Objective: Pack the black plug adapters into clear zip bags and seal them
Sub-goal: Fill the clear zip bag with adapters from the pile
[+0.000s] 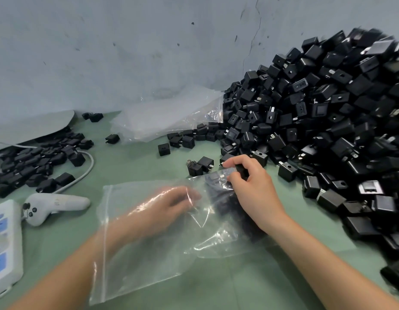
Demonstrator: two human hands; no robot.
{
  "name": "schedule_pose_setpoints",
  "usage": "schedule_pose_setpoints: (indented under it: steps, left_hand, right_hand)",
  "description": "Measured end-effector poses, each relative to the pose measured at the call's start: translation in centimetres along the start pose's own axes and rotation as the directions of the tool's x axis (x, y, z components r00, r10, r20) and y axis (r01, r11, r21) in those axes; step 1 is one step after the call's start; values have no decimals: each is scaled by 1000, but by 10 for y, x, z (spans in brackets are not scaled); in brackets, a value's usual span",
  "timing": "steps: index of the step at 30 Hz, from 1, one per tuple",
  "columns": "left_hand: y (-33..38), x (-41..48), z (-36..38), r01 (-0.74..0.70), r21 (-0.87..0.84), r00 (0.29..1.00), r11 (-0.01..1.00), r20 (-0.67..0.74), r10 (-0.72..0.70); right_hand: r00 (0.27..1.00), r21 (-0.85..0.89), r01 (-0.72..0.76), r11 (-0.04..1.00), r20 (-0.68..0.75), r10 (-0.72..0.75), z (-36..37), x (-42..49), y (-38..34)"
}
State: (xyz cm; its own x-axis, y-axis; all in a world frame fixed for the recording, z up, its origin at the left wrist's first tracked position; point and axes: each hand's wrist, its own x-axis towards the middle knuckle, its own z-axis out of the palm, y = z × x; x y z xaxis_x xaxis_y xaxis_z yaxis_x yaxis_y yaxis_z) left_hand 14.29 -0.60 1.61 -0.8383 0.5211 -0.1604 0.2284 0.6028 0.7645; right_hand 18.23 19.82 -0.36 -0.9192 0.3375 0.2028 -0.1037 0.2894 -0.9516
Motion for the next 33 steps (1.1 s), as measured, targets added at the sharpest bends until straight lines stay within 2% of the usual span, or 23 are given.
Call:
schedule_pose_setpoints:
  steps: [4,6,8,10,11,12,13,16,19,22,26,31,33]
  left_hand:
    - [-35,-45,-57,-28,-283,997,959,-81,5]
    - [-57,-68,-85,76,-467,985,881,-101,-139]
    - [-74,-84,-107,95,-578,929,811,-241,-280]
    - [-85,-91,-123,83,-559,815,825,-438,-379]
    - [-86,-94,-125,72,-526,769,847,-512,-383]
    - [-81,-95,-124,53,-496,740,867,-563,-368]
    - [-71,-96,-118,12,-476,746,880,-581,-324]
    - [-21,-94,-81,-126,-520,869,845,-468,-158]
    - [23,-91,-40,-112,-563,956,819,-286,-66]
    - [40,-89,-16,-108,-611,974,784,-223,-39]
    - [31,-92,-13,-96,-690,980,717,-190,-52]
    - [16,-97,-18,-91,-688,989,720,-149,-18]
    - [12,-99,-24,-97,-670,986,736,-168,-22]
  right_hand:
    - [999,-47,34,998,6,-34,1,-2,0]
    - [999,-66,53,996,3,-53,1,-2,-2]
    - [998,-84,58,995,3,-58,-1,-3,-7]
    - [996,-54,84,995,-13,-85,-5,-4,-16]
    - [995,-25,103,994,-11,-103,-6,-6,-21]
    - [992,8,122,992,6,-122,-6,-8,-27]
    - [988,29,147,989,40,-148,-5,-12,-32]
    - [952,24,268,963,147,-268,11,-28,-44]
    - [896,-1,416,909,170,-410,28,-45,-51]
    - [808,-169,585,794,212,-550,36,-55,-57]
    - [737,-257,675,691,211,-642,37,-61,-57]
    - [679,-285,734,616,336,-653,41,-66,-51]
    - [688,-313,726,612,352,-635,43,-66,-50]
